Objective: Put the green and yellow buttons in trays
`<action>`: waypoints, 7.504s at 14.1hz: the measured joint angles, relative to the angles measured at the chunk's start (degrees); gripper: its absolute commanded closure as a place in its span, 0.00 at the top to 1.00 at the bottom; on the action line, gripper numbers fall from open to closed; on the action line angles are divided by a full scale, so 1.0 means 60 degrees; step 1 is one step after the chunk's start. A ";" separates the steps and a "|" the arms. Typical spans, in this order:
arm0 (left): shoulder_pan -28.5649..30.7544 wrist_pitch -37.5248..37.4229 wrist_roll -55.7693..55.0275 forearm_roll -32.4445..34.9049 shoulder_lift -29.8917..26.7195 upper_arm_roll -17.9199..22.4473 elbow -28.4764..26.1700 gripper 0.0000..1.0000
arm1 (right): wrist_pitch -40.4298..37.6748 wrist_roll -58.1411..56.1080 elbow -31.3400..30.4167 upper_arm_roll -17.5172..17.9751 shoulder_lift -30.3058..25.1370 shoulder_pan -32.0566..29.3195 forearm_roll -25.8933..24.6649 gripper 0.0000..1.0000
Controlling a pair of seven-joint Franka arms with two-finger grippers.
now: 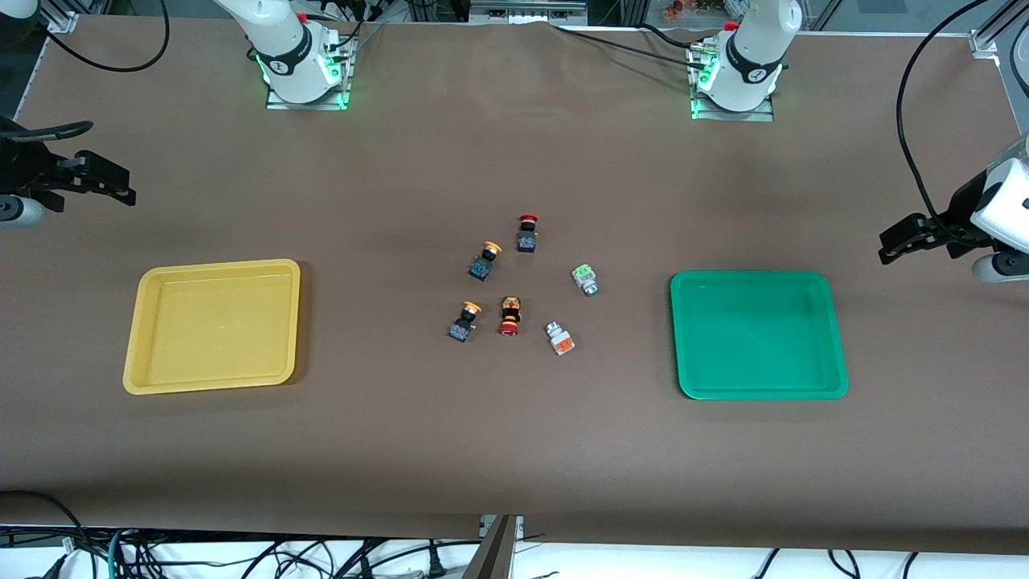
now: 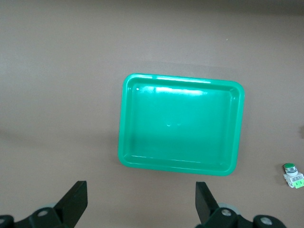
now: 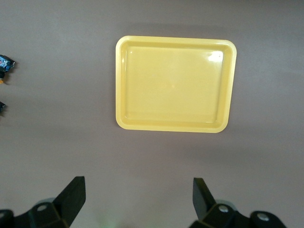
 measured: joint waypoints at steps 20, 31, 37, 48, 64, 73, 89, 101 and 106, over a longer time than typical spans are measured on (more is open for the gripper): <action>0.0000 0.0000 0.0000 0.0000 0.0001 0.0000 0.0000 1.00 | 0.0000 0.0019 0.0000 0.0011 0.0000 0.0000 0.0000 1.00; 0.0000 0.0000 0.0000 0.0000 0.0001 0.0000 0.0000 1.00 | 0.0016 0.0019 0.0000 0.0026 0.0161 0.0001 0.0000 1.00; 0.0000 0.0000 0.0000 0.0000 0.0002 0.0001 0.0014 1.00 | 0.0417 0.0018 -0.0009 0.0160 0.0761 0.0237 0.0003 1.00; -0.0918 0.0054 -0.1606 -0.0001 0.0846 -0.0136 0.0348 1.00 | 0.3583 0.5078 -0.0008 0.0275 0.3440 0.2952 0.0032 1.00; -0.2539 0.0481 -0.3302 0.0558 0.3155 -0.0115 0.1384 1.00 | 0.7240 1.2213 -0.0004 0.0303 0.6182 0.6632 0.0489 1.00; -0.2945 0.0634 -0.4739 -0.1459 0.4522 -0.0145 0.1379 1.00 | 0.6649 1.2208 -0.0374 0.0295 0.6248 0.6726 0.0490 1.00; -0.5673 0.4894 -0.7995 -0.1476 0.5735 -0.0196 -0.0680 1.00 | 0.6649 1.2189 -0.0613 0.0474 0.6239 0.6860 0.0518 0.00; -0.5858 0.5230 -0.8093 -0.1475 0.5639 -0.0179 -0.1244 0.00 | 0.3965 0.4674 -0.0485 -0.1651 0.4769 0.3776 0.0520 0.01; -0.5630 0.3759 -0.7126 -0.1331 0.5531 0.0209 -0.0347 0.00 | 0.4657 0.0873 -0.0607 -0.2131 0.5219 0.1730 0.0524 0.01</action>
